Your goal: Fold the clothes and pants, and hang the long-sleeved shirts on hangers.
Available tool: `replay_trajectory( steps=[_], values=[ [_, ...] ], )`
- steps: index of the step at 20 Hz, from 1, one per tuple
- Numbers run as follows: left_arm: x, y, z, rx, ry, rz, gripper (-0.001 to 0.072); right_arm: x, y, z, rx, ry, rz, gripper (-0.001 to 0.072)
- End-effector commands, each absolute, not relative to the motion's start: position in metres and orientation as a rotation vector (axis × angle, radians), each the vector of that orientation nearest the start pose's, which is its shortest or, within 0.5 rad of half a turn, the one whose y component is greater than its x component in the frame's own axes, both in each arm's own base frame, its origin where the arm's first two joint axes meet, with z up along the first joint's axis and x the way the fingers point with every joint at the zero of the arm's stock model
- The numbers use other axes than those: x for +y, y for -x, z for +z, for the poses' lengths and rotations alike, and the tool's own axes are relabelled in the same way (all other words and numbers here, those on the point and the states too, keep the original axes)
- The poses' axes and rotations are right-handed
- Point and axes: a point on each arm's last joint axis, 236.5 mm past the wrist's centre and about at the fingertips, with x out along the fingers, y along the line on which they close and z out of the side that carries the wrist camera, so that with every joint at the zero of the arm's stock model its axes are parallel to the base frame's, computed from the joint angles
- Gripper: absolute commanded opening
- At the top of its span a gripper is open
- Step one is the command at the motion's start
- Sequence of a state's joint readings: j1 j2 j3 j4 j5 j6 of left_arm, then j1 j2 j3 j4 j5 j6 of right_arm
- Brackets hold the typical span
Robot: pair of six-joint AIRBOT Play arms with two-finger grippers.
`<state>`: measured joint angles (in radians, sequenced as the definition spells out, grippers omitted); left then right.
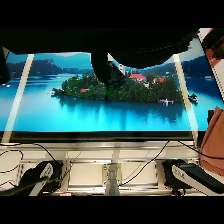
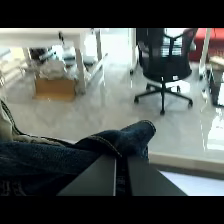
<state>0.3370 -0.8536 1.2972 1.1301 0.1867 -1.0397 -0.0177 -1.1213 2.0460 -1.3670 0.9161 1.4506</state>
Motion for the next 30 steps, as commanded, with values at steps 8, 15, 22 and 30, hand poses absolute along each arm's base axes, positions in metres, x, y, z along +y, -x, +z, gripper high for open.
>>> replay_trajectory(
  steps=[8,15,22,30],
  values=[
    [0.078,-0.402,0.345,0.146,-0.122,0.073,0.0027,0.043,-0.359,0.37,0.525,0.025,0.212,0.0043],
    [0.074,-0.476,0.151,0.631,0.014,-0.082,0.0027,0.034,-0.46,0.175,0.911,-0.029,0.18,0.0043],
    [0.069,-0.583,0.188,0.16,-0.193,0.097,0.0028,0.025,-0.588,0.166,0.547,-0.201,0.084,0.0044],
    [0.041,-0.625,0.106,0.167,-0.219,0.115,0.0029,0.009,-0.636,0.165,0.354,-0.234,0.028,0.0043]
  ],
)
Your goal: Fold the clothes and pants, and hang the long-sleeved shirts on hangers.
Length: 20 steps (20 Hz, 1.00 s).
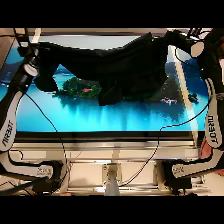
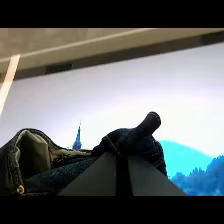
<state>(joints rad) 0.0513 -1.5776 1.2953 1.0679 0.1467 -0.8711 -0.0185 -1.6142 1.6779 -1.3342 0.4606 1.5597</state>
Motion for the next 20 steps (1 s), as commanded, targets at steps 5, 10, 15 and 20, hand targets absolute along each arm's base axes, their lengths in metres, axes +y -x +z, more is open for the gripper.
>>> replay_trajectory(
  steps=[5,10,15,20],
  values=[
    [0.032,-0.629,0.078,0.209,-0.222,0.095,0.0116,0.01,-0.647,0.109,0.443,-0.256,0.019,0.006],
    [0.032,-0.627,0.097,0.176,-0.221,0.103,0.0694,0.005,-0.639,0.118,0.46,-0.253,0.015,0.06],
    [0.013,-0.603,0.158,0.163,-0.204,0.022,0.0693,-0.053,-0.594,0.105,0.657,-0.28,-0.063,0.0514],
    [0.0,-0.57,0.138,0.371,-0.18,-0.122,0.0701,-0.106,-0.511,0.026,1.085,-0.437,-0.152,0.0529]
  ],
)
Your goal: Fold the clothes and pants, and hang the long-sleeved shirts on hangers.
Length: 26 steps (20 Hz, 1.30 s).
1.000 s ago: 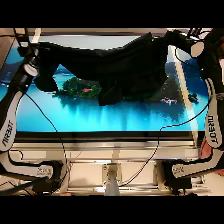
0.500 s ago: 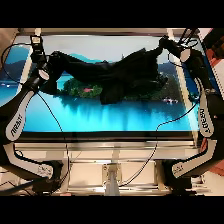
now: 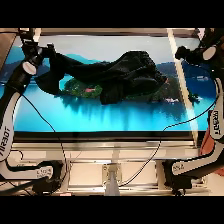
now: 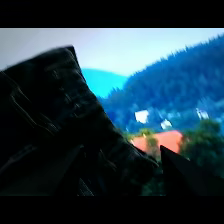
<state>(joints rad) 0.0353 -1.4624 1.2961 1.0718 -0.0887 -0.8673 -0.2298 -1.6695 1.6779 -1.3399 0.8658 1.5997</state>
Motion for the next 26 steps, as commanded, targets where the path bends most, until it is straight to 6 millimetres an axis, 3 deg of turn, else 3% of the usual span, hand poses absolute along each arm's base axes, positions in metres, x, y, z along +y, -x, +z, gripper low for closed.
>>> replay_trajectory(
  steps=[1,3,9,13,15,20,22,23,26],
  values=[
    [0.0,-0.567,0.132,0.4,-0.176,-0.135,0.0703,-0.103,-0.501,0.012,1.147,-0.483,-0.141,0.057],
    [-0.006,-0.561,0.121,0.445,-0.171,-0.165,0.0703,-0.09,-0.497,-0.013,1.21,-0.561,-0.106,0.0614],
    [-0.043,-0.545,0.099,0.55,-0.148,-0.273,0.0702,-0.042,-0.52,-0.085,1.253,-0.781,-0.047,0.0613],
    [-0.086,-0.509,0.067,0.723,-0.142,-0.435,0.0703,-0.034,-0.553,-0.1,1.14,-0.961,-0.057,0.0612],
    [-0.103,-0.491,0.054,0.813,-0.096,-0.482,0.0703,-0.034,-0.552,-0.105,1.149,-0.973,-0.066,0.061],
    [-0.12,-0.481,0.021,0.97,0.144,-0.413,0.0702,-0.032,-0.554,-0.103,1.144,-0.992,-0.06,0.0522],
    [-0.133,-0.472,0.0,1.049,0.179,-0.433,0.0702,-0.031,-0.555,-0.102,1.139,-1.002,-0.057,0.0475],
    [-0.142,-0.469,-0.011,1.078,0.189,-0.449,0.0702,-0.031,-0.556,-0.101,1.133,-1.002,-0.058,0.0393],
    [-0.169,-0.464,-0.036,1.128,0.23,-0.487,0.0702,-0.033,-0.561,-0.097,1.104,-0.992,-0.049,0.0042]
  ],
)
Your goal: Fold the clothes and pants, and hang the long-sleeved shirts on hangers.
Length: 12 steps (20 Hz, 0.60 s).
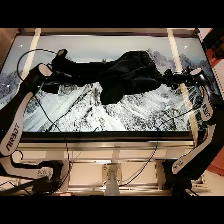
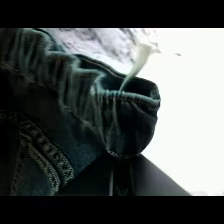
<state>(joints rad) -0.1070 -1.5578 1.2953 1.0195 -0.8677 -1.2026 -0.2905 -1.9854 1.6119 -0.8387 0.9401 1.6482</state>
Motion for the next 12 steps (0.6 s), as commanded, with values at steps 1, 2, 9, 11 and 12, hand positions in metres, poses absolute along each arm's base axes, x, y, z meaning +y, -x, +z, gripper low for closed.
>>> replay_trajectory(
  steps=[1,2,9,11,12],
  values=[
    [-0.173,-0.464,-0.044,1.138,0.226,-0.49,0.0702,-0.033,-0.562,-0.094,1.1,-0.991,-0.046,0.0043],
    [-0.176,-0.465,-0.05,1.142,0.224,-0.489,0.0702,-0.033,-0.562,-0.091,1.095,-0.973,-0.034,0.0043],
    [-0.193,-0.479,-0.067,1.124,0.36,-0.469,0.0701,-0.029,-0.55,-0.018,1.037,-0.732,0.114,0.0043],
    [-0.208,-0.494,-0.068,1.076,0.482,-0.449,0.0701,-0.025,-0.544,0.003,1.025,-0.698,0.146,0.0043],
    [-0.215,-0.502,-0.067,1.042,0.52,-0.435,0.0701,-0.023,-0.542,0.013,1.017,-0.683,0.159,0.0043]
  ],
)
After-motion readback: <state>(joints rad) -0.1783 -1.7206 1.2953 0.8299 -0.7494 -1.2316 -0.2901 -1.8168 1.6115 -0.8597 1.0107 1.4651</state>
